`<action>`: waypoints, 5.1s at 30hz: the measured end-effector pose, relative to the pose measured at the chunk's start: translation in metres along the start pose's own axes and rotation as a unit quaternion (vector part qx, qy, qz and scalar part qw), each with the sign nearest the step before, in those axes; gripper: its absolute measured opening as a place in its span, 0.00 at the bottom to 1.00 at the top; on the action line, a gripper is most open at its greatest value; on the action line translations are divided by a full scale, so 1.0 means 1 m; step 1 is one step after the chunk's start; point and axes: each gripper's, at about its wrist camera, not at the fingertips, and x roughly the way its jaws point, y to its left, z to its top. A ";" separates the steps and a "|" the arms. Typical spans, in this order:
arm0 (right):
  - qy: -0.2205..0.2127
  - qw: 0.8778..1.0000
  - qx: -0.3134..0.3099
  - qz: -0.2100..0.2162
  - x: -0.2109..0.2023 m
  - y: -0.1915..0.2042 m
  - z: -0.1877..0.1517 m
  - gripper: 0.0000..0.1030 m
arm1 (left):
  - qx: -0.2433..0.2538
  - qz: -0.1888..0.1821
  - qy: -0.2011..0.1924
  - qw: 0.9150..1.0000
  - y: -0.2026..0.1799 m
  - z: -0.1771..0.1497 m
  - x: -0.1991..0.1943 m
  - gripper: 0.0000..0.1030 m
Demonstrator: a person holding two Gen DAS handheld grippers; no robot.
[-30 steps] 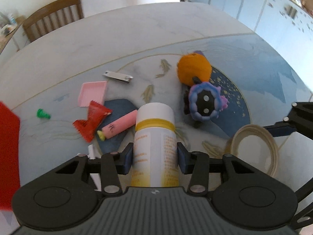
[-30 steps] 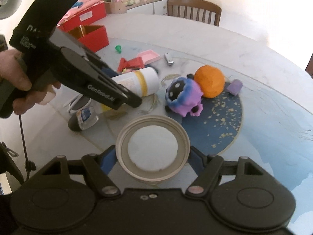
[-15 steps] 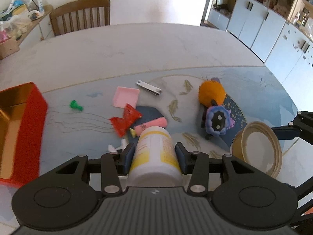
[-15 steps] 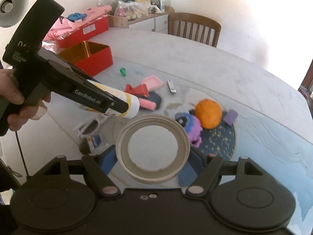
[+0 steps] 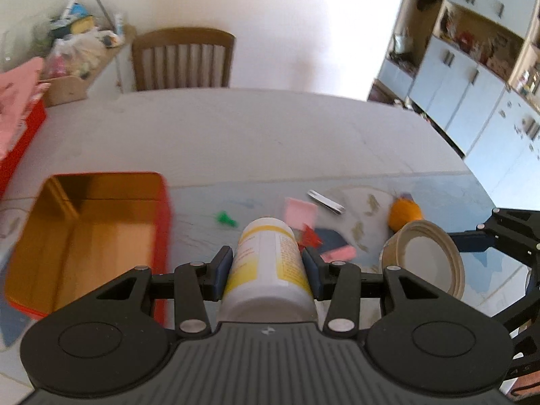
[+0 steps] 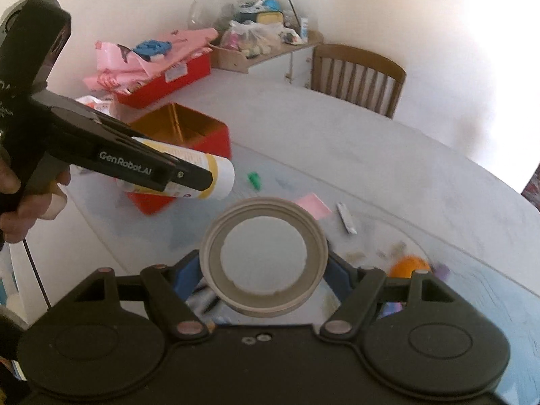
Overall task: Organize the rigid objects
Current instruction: 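Carry the bottle and tape roll with both tools over the red tin, then release the bottle with the left tool while the right tool releases the tape roll into the tin, then grasp the white sunglasses with the left tool while the right tool grasps the plush toy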
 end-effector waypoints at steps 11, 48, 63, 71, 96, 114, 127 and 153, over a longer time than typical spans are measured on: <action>-0.003 0.999 -0.027 0.023 0.045 0.057 0.060 0.73 | -0.039 0.045 -0.023 0.998 0.092 0.013 -0.014 0.43; 0.122 0.986 -0.106 0.045 0.223 0.155 0.117 0.73 | -0.077 0.067 0.056 0.993 0.219 0.023 0.086 0.43; 0.112 0.989 -0.083 0.057 0.210 0.153 0.119 0.80 | -0.064 0.084 0.063 0.992 0.217 0.024 0.082 0.43; 0.089 0.993 -0.056 0.051 0.181 0.143 0.122 0.82 | -0.061 0.083 0.052 0.993 0.210 0.024 0.066 0.44; 0.003 0.999 0.027 0.044 0.055 0.079 0.075 0.96 | -0.021 0.033 0.003 0.999 0.106 0.018 0.004 0.64; -0.049 0.995 0.091 -0.009 -0.018 -0.010 -0.002 1.00 | 0.008 0.005 -0.019 1.000 0.005 0.008 -0.007 0.72; -0.057 0.988 0.137 -0.038 -0.029 -0.083 -0.065 1.00 | -0.008 0.022 -0.021 1.000 -0.044 -0.021 0.004 0.83; 0.012 0.991 0.127 -0.034 0.038 -0.121 -0.092 0.93 | -0.033 0.084 0.095 0.991 -0.063 -0.082 0.083 0.83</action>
